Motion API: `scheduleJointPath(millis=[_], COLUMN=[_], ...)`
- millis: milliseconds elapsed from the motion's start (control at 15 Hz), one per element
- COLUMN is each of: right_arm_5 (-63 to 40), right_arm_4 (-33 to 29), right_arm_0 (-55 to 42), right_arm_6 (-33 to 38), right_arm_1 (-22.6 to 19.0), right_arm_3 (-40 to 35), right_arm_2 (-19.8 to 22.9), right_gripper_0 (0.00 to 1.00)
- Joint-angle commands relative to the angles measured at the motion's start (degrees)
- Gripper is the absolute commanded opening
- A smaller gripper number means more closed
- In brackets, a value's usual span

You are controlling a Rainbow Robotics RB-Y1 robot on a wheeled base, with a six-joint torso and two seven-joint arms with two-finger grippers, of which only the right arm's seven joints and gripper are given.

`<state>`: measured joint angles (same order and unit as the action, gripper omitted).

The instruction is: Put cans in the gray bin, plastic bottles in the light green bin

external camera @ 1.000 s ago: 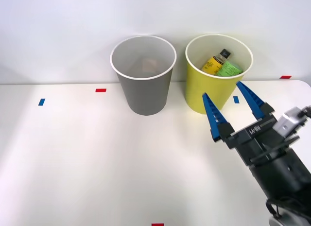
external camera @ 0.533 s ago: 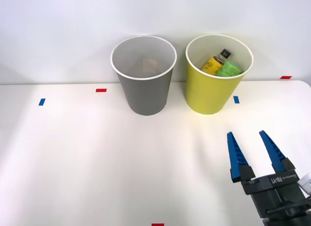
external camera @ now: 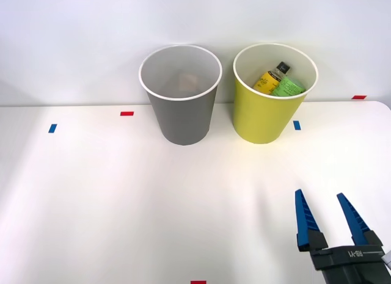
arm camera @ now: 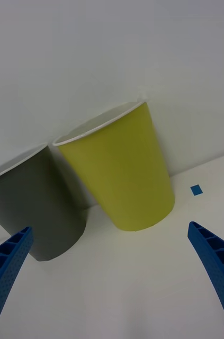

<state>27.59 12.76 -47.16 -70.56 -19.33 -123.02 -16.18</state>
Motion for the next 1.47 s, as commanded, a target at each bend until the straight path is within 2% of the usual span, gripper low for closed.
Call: scheduleJointPath(millis=[67, 200, 467, 600, 733, 867, 1000, 1133, 1467], right_arm_5=[-1.4, -1.31, 4.49, 8.27, 8.89, 9.24, 9.94, 9.94, 9.85], right_arm_4=[-1.07, -5.47, -19.88, -22.17, -20.06, -13.2, -9.68, -9.68, -9.95], right_arm_0=[0.4, 1.54, 2.95, 3.92, 3.04, 1.37, -0.56, -2.67, -7.77], right_arm_6=[0.25, 1.22, 10.89, 9.92, 0.78, -8.36, -14.95, -18.21, -19.52], right_arm_1=[2.98, 5.18, 11.94, 13.61, 12.03, 7.9, 4.74, 3.59, 0.25], right_arm_3=[0.94, 2.7, 9.38, 13.25, 13.78, 13.78, 13.78, 13.78, 13.78], right_arm_2=[1.15, 2.73, 6.68, 7.91, 6.95, 3.69, 1.41, 0.27, -4.65], right_gripper_0=[1.0, 1.0, 1.0, 1.0, 1.0, 1.0, 1.0, 1.0, 1.0])
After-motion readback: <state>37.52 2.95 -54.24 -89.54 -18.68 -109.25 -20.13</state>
